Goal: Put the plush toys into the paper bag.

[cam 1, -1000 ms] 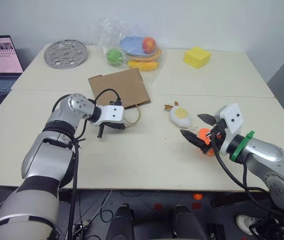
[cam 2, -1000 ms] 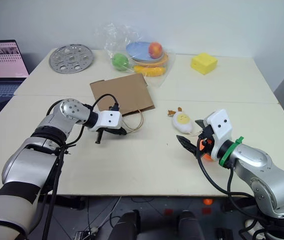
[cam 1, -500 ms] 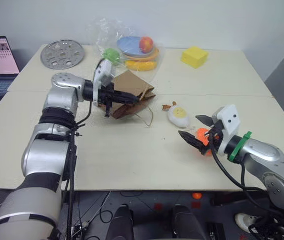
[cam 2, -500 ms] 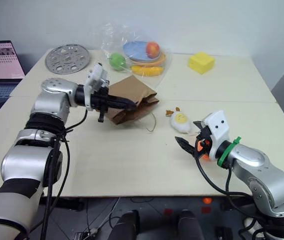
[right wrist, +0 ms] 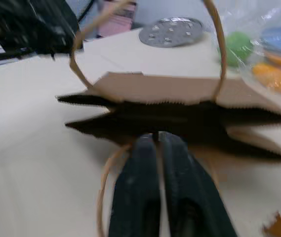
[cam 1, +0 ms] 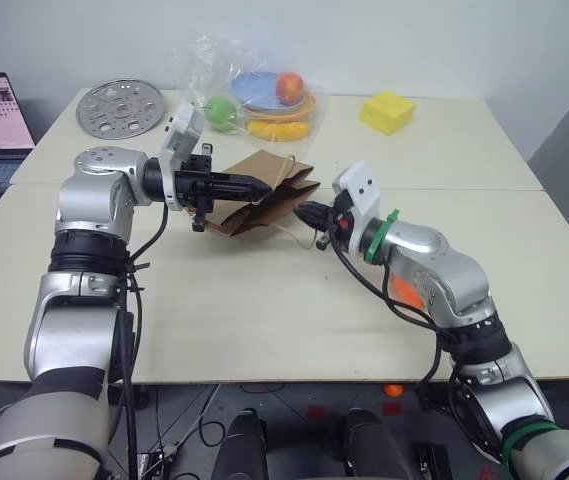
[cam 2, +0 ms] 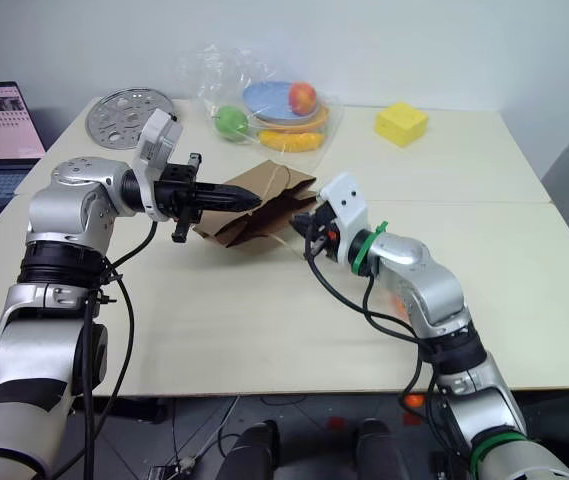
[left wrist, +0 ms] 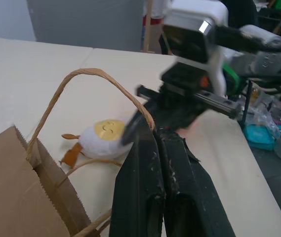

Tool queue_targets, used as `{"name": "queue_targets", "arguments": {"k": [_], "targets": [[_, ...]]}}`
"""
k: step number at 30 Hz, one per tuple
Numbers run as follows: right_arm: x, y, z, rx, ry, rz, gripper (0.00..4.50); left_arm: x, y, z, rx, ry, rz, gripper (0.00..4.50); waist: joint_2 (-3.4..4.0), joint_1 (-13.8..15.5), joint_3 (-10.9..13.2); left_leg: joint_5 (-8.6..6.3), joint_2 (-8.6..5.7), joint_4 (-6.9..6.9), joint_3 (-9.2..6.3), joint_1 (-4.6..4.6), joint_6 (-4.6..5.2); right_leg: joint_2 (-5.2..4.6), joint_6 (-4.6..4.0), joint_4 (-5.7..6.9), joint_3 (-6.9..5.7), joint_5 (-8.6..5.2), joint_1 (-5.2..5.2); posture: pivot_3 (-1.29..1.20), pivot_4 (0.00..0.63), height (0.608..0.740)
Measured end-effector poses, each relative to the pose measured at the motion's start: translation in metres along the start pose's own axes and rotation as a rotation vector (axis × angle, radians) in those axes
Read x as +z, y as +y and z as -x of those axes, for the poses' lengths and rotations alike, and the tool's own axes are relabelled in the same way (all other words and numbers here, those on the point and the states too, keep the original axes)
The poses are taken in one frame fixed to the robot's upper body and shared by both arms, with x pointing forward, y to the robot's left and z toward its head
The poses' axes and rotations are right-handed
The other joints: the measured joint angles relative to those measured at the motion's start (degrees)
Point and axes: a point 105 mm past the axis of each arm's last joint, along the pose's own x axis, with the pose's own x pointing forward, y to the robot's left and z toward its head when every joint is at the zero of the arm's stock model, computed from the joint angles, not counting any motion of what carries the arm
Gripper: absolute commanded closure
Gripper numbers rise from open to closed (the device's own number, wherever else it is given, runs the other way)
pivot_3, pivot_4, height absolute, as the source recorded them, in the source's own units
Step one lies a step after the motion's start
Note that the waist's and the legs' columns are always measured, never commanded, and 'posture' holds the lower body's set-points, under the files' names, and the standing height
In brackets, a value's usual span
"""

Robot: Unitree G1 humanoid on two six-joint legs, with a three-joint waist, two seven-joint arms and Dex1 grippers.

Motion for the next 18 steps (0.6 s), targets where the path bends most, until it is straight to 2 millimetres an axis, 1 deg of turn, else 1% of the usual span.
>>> {"name": "queue_targets", "arguments": {"k": [2,3,6,9,13,16,17,18], "targets": [[-0.001,0.003,0.006,0.061,0.015,0.005,4.49,-0.001,-0.003,0.003,0.003,0.005,0.006,4.50,0.00,0.1,0.0,0.00,0.00,-0.02,0.00,0.00,0.00,0.00,0.00,-0.02,0.01,0.00,0.00,0.00,0.150,0.740],[-0.002,0.001,0.008,0.062,0.020,0.004,4.49,-0.002,-0.004,0.004,0.005,0.002,0.016,4.50,0.00,0.1,0.0,0.00,0.00,-0.02,0.00,0.00,0.00,0.00,0.00,0.00,0.00,0.00,0.00,0.00,0.150,0.740],[-0.004,0.003,0.004,0.058,0.009,-0.013,4.49,0.003,-0.008,0.004,0.004,-0.043,0.042,4.50,0.00,-0.2,0.0,0.00,0.01,0.00,-0.01,0.01,0.00,0.01,0.00,0.06,0.00,0.00,-0.02,0.00,0.150,0.740],[-0.009,0.013,-0.013,0.062,-0.020,-0.063,4.49,0.010,-0.012,0.004,-0.003,-0.072,0.031,4.50,0.00,-0.7,0.0,0.00,0.01,0.00,0.00,0.05,0.00,0.01,0.00,0.15,0.02,0.00,-0.03,0.00,0.150,0.740],[-0.021,0.029,-0.036,0.079,-0.023,-0.117,4.49,0.010,-0.015,0.004,-0.002,-0.076,0.038,4.50,0.00,-0.9,0.0,0.00,0.00,0.02,0.02,0.05,0.00,0.01,-0.01,0.63,0.05,-0.01,-0.29,0.00,0.150,0.740],[-0.030,0.025,-0.045,0.040,-0.017,-0.123,4.49,0.011,-0.017,0.010,0.012,-0.064,0.039,4.50,0.00,-0.7,0.0,0.01,0.00,0.04,0.00,0.06,-0.01,0.02,-0.03,0.73,0.04,-0.02,-0.32,0.00,0.150,0.740],[-0.034,0.019,-0.052,0.001,-0.006,-0.128,4.49,0.012,-0.017,0.013,0.027,-0.062,0.041,4.50,0.00,-0.8,0.0,0.01,0.00,0.06,0.01,0.06,-0.01,0.02,-0.03,0.73,0.05,-0.02,-0.32,0.00,0.150,0.740],[-0.043,0.014,-0.061,-0.050,0.025,-0.136,4.49,0.013,-0.016,0.016,0.040,-0.064,0.039,4.50,0.00,-1.0,0.0,0.02,0.00,0.06,0.02,0.08,-0.02,0.02,-0.05,0.73,0.06,-0.03,-0.32,0.00,0.150,0.740]]}}
